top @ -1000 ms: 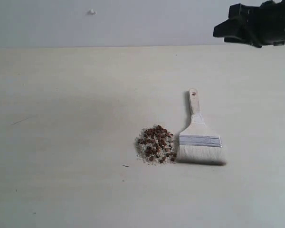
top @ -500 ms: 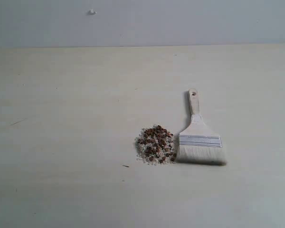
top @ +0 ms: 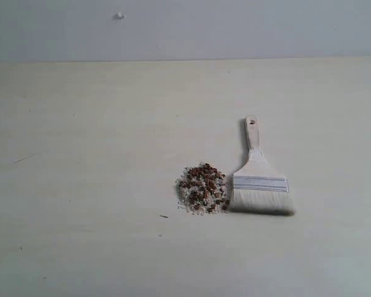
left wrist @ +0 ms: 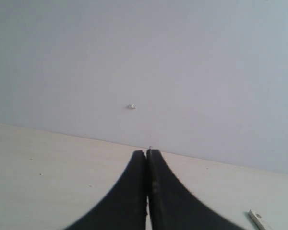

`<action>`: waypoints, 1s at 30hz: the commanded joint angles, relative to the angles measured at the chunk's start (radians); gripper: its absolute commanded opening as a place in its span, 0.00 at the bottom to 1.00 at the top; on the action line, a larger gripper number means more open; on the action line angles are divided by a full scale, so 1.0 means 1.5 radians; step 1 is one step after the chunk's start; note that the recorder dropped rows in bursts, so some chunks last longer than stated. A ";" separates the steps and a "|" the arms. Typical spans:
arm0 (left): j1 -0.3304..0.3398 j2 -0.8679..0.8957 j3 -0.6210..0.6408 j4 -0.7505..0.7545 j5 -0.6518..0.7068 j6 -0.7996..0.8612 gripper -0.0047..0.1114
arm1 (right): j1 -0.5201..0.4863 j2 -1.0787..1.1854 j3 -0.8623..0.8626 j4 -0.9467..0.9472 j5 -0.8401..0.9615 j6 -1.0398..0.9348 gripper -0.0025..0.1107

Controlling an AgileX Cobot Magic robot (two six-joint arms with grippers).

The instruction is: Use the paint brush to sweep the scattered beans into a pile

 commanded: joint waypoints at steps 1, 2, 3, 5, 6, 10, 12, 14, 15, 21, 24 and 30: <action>-0.005 -0.004 0.002 0.001 0.001 0.001 0.04 | -0.003 -0.014 0.004 0.002 0.025 0.023 0.02; -0.005 -0.004 0.002 0.001 0.001 0.001 0.04 | -0.003 -0.014 0.004 0.002 0.025 0.023 0.02; -0.005 -0.004 0.002 0.001 0.001 0.001 0.04 | -0.003 -0.014 0.004 0.002 0.027 0.023 0.02; -0.005 -0.004 0.002 0.001 0.001 0.001 0.04 | -0.003 -0.014 0.004 0.002 0.027 0.023 0.02; -0.005 -0.004 0.002 0.001 0.001 0.001 0.04 | -0.003 -0.014 0.004 0.000 0.027 0.023 0.02; -0.005 -0.004 0.002 0.001 0.001 0.001 0.04 | -0.003 -0.014 0.004 0.000 0.027 0.023 0.02; -0.005 -0.004 0.002 0.001 0.001 0.001 0.04 | -0.003 -0.014 0.004 0.000 0.027 0.023 0.02; -0.005 -0.004 0.002 0.001 0.001 0.001 0.04 | -0.003 -0.014 0.004 0.000 0.027 0.023 0.02; -0.005 -0.004 0.002 0.001 0.001 0.001 0.04 | -0.003 -0.014 0.004 0.000 0.027 0.023 0.02; -0.005 -0.004 0.002 0.001 0.001 0.001 0.04 | -0.003 -0.014 0.004 0.000 0.027 0.023 0.02; -0.005 -0.004 0.002 0.001 0.001 0.001 0.04 | -0.003 -0.014 0.004 0.003 0.027 0.023 0.02; -0.005 -0.004 0.002 0.001 0.001 0.001 0.04 | -0.003 -0.014 0.004 0.003 0.027 0.023 0.02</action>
